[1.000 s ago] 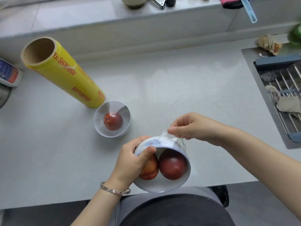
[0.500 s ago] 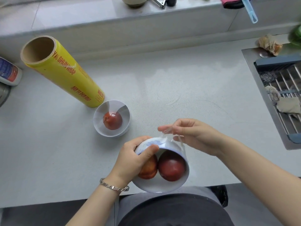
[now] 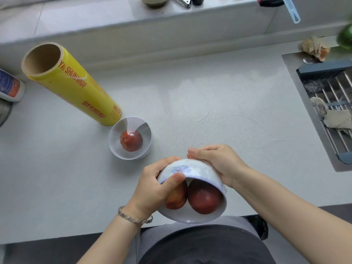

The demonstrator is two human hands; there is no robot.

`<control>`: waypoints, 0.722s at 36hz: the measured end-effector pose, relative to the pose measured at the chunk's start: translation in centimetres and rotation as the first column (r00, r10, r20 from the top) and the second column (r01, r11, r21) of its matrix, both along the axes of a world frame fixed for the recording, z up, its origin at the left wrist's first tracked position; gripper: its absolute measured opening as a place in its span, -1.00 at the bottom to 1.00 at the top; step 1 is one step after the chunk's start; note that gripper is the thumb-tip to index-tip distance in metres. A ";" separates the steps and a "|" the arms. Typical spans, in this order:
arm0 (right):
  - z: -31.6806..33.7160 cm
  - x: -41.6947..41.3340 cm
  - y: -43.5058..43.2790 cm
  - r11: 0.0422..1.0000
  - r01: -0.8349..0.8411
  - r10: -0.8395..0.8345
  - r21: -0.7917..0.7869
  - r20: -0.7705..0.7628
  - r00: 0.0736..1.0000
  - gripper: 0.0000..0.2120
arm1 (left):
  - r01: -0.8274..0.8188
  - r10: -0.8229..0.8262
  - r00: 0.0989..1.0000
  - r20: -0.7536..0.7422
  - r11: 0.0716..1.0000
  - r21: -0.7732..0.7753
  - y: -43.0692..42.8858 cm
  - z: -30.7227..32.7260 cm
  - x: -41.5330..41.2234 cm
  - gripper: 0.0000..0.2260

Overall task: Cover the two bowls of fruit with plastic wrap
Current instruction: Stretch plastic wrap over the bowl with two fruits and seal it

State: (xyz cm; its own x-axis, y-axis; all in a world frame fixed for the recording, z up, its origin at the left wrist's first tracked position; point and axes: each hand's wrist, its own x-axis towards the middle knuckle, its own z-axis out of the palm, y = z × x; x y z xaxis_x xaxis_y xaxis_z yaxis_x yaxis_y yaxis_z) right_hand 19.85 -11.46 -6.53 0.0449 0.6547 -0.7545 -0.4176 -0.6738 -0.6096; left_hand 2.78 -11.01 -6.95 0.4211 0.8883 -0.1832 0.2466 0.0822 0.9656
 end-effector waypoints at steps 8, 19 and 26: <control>-0.3 0.5 -0.5 0.980 -0.192 0.196 -0.052 0.086 0.977 -0.77 | 0.024 -0.024 1.000 0.004 0.999 0.035 -0.3 0.3 0.1 -0.63; 2.3 3.7 -1.7 0.908 -0.229 0.046 0.351 0.460 0.887 -0.90 | -0.025 0.025 1.000 -0.016 0.999 0.033 0.1 0.6 -0.6 -0.64; 3.2 1.3 -4.2 0.571 -0.736 0.273 0.363 0.762 0.587 -0.52 | -0.035 0.036 0.998 -0.043 0.999 0.011 0.1 0.4 -0.2 -0.69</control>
